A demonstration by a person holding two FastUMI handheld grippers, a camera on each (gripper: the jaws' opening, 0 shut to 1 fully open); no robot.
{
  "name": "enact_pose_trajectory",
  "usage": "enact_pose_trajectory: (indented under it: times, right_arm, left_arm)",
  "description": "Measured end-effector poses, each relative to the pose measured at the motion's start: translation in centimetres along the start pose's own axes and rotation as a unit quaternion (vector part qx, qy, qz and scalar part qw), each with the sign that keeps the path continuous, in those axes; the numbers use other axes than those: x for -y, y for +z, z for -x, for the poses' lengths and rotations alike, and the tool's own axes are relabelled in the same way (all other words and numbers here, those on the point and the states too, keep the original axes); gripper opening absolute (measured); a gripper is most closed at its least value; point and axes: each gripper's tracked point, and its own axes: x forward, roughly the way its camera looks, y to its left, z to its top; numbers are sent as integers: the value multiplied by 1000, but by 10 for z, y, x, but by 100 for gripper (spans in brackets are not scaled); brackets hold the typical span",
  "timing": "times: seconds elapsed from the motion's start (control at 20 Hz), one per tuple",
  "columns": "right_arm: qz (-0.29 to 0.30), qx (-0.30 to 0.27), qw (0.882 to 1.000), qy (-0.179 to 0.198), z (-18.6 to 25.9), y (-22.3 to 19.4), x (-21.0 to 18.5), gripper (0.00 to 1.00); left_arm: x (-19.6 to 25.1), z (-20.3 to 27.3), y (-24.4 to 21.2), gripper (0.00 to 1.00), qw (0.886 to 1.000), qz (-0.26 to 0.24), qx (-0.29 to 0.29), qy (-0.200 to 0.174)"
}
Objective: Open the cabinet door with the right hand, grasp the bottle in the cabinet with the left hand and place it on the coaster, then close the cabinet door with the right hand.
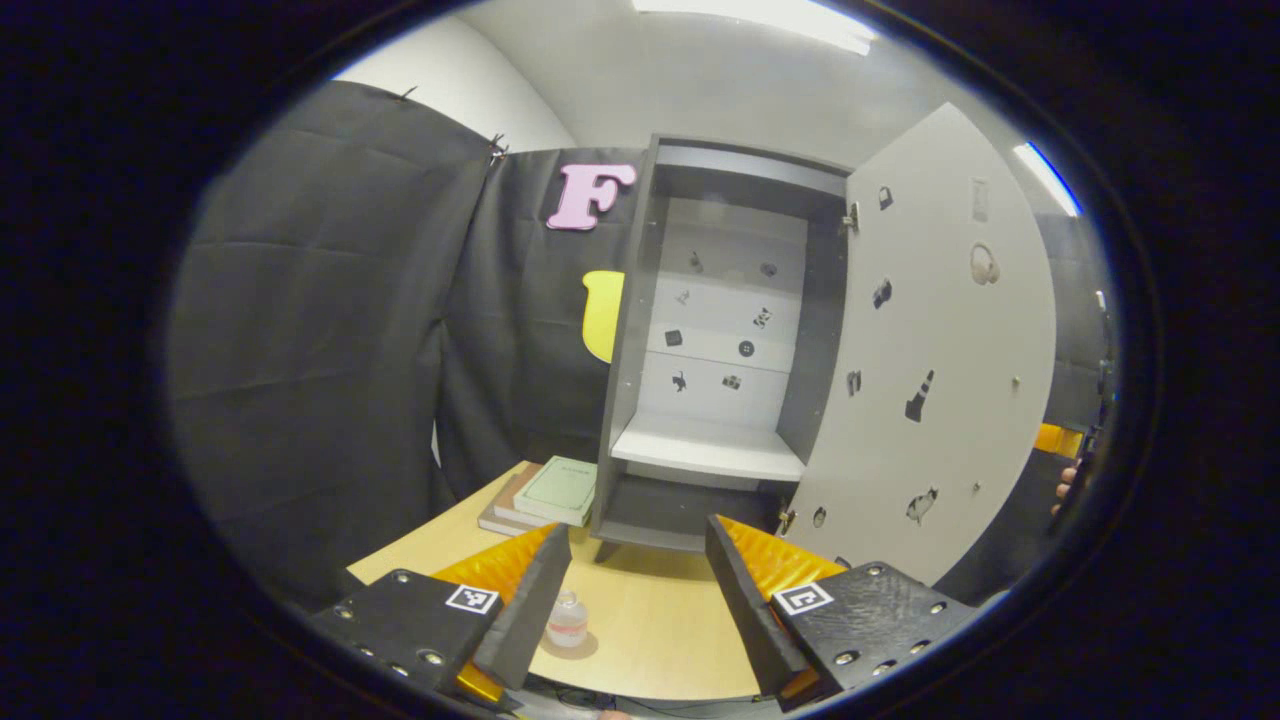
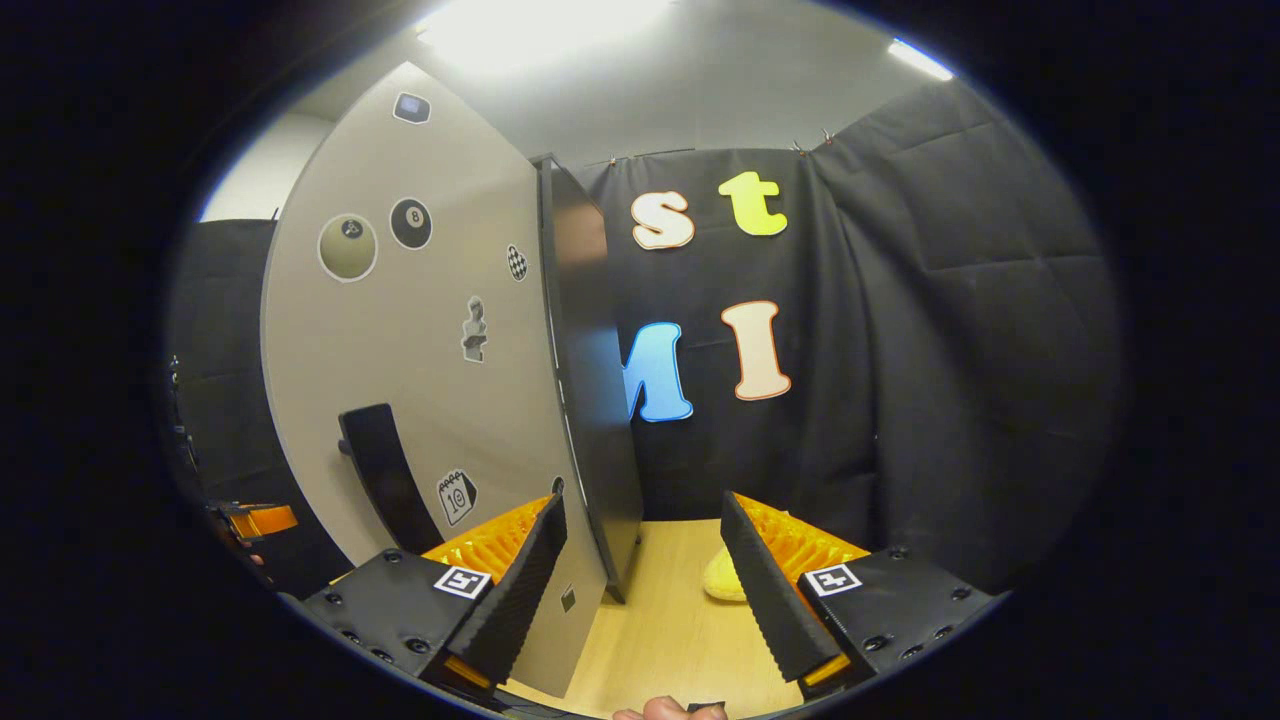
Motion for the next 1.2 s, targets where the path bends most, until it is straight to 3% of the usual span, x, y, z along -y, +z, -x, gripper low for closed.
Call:
enact_pose_trajectory:
  times: [0.1, 0.15, 0.3, 0.7, 0.95, 1.2]
  right_arm:
    - [-2, -4, 1000, -3, 0, 4, -8, 98]
    - [-7, -10, 1000, -6, 1, 2, -13, 92]
    - [-26, -16, 1000, -2, -2, 6, -42, 98]
    - [29, -16, 996, -86, 9, 0, -76, 96]
    - [34, -12, 993, -114, 8, -12, -117, 96]
    - [34, -13, 991, -131, 2, -19, -150, 97]
  left_arm:
    - [-14, -9, 4, 82, 1000, -16, -3, 7]
    - [-20, -15, 7, 82, 1000, -22, -1, 5]
    - [-34, -34, 11, 82, 1000, -9, -2, -28]
    - [-134, -82, 6, 82, 997, 9, -35, -64]
    - [-188, -100, 13, 84, 997, -11, -28, -73]
    - [-206, -109, 10, 84, 994, -19, -38, -105]
